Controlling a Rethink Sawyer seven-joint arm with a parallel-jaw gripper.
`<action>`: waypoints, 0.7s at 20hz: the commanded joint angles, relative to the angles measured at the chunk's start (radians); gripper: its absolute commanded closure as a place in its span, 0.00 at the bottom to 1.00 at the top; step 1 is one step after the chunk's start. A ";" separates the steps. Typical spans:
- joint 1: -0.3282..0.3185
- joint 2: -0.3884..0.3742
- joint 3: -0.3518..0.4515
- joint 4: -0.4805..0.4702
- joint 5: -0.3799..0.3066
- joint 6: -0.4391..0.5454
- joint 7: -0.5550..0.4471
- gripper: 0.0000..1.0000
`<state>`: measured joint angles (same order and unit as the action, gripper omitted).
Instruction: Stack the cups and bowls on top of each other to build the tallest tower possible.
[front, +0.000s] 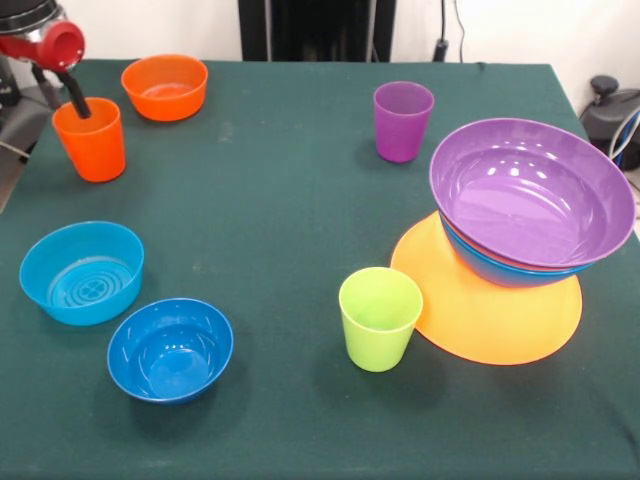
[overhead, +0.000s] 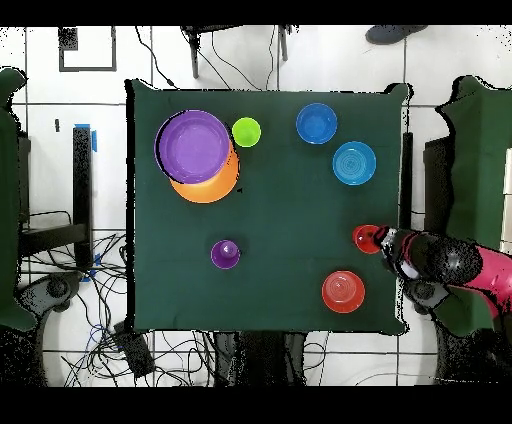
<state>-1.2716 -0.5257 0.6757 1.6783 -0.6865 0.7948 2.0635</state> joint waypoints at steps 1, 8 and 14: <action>0.060 0.022 -0.052 0.113 -0.113 -0.079 -0.134 0.00; 0.071 0.035 -0.060 0.109 -0.119 -0.104 -0.120 0.00; 0.070 0.071 -0.068 0.084 -0.130 -0.127 -0.133 0.00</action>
<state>-1.2646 -0.5383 0.6671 1.7214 -0.6860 0.7500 2.0635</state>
